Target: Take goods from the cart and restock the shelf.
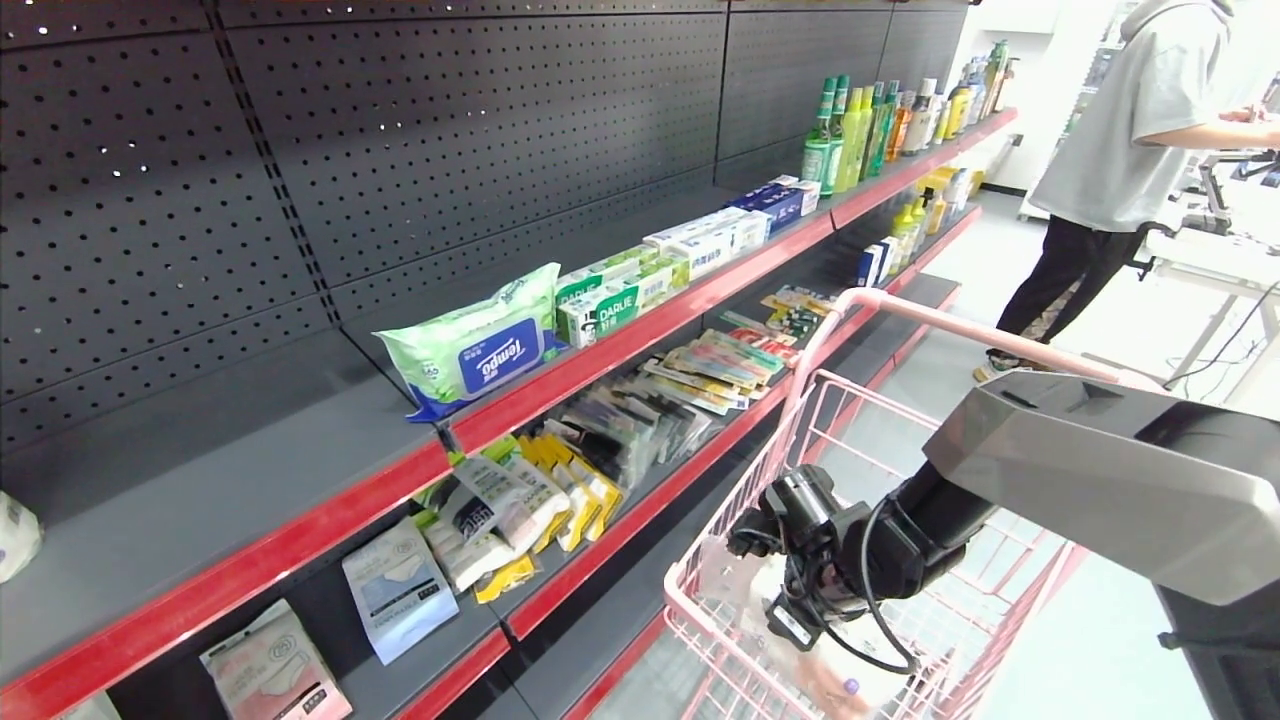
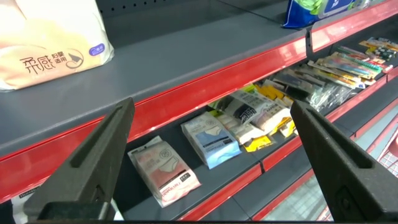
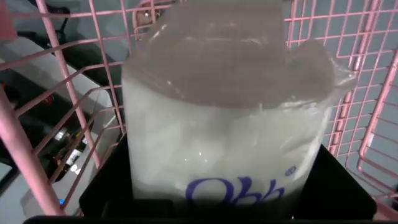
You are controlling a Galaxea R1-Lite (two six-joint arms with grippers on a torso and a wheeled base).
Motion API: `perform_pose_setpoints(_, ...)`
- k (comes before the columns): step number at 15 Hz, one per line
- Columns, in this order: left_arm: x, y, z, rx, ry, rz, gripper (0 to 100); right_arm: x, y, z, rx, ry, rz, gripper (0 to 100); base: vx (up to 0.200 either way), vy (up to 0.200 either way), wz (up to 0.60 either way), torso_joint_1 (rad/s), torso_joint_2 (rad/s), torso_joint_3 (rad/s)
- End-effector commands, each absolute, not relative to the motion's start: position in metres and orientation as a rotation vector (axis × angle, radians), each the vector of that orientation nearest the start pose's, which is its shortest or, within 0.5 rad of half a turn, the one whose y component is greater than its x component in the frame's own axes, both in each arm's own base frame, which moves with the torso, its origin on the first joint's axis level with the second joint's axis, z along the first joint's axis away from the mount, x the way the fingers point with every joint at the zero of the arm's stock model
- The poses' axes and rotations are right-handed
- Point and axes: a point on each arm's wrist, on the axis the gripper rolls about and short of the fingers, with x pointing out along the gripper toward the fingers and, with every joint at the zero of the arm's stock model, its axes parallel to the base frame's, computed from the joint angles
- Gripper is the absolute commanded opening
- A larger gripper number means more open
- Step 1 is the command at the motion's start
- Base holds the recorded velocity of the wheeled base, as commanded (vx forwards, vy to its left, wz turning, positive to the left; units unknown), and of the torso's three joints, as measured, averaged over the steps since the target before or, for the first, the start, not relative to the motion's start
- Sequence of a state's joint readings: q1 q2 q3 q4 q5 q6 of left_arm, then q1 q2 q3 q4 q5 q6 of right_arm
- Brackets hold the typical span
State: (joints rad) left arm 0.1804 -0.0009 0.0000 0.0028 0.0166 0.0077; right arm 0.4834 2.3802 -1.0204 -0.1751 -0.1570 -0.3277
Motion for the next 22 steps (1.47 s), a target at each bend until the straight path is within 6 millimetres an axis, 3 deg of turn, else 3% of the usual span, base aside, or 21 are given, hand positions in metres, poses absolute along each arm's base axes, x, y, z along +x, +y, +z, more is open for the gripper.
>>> perform_pose_setpoints(1, -0.022, -0.004, 0.075, 0.007, 0.004, 0.198, 100, 0.318, 0.151, 0.026, -0.520, 0.952, 0.387, 0, 0.000, 0.000, 0.00, 0.000, 0.00, 0.000)
perform_pose_setpoints(2, -0.022, -0.004, 0.075, 0.007, 0.004, 0.198, 100, 0.316, 0.144, 0.045, -0.497, 0.912, 0.367, 0, 0.000, 0.000, 0.00, 0.000, 0.00, 0.000)
perform_pose_setpoints(3, -0.022, -0.004, 0.075, 0.007, 0.004, 0.198, 100, 0.307, 0.127, 0.088, -0.460, 0.808, 0.321, 0, 0.000, 0.000, 0.00, 0.000, 0.00, 0.000)
perform_pose_setpoints(6, -0.022, -0.004, 0.075, 0.007, 0.004, 0.198, 100, 0.282, 0.099, 0.162, -0.363, 0.594, 0.240, 0, 0.000, 0.000, 0.00, 0.000, 0.00, 0.000)
perform_pose_setpoints(10, -0.022, -0.004, 0.075, 0.007, 0.004, 0.196, 100, 0.204, 0.070, 0.220, -0.286, 0.371, 0.205, 0, 0.000, 0.000, 0.00, 0.000, 0.00, 0.000)
perform_pose_setpoints(12, -0.022, -0.004, 0.075, 0.007, 0.004, 0.196, 100, 0.171, 0.057, 0.236, -0.264, 0.277, 0.170, 0, 0.000, 0.000, 0.00, 0.000, 0.00, 0.000)
perform_pose_setpoints(13, -0.022, -0.004, 0.075, 0.007, 0.004, 0.196, 100, 0.142, 0.045, 0.236, -0.271, 0.233, 0.122, 0, 0.000, 0.000, 0.00, 0.000, 0.00, 0.000)
perform_pose_setpoints(15, -0.022, -0.004, 0.075, 0.007, 0.004, 0.196, 100, 0.110, 0.026, 0.217, -0.386, 0.236, -0.016, 0, 0.000, 0.000, 0.00, 0.000, 0.00, 0.000)
perform_pose_setpoints(18, -0.022, -0.004, 0.075, 0.009, 0.004, 0.195, 100, 0.091, 0.013, 0.220, -0.366, 0.176, -0.043, 0, 0.000, 0.000, 0.00, 0.000, 0.00, 0.000)
perform_pose_setpoints(22, -0.022, -0.004, 0.075, 0.009, 0.004, 0.196, 100, 0.082, 0.004, 0.220, -0.347, 0.153, -0.076, 0, 0.000, 0.000, 0.00, 0.048, -0.08, -0.052)
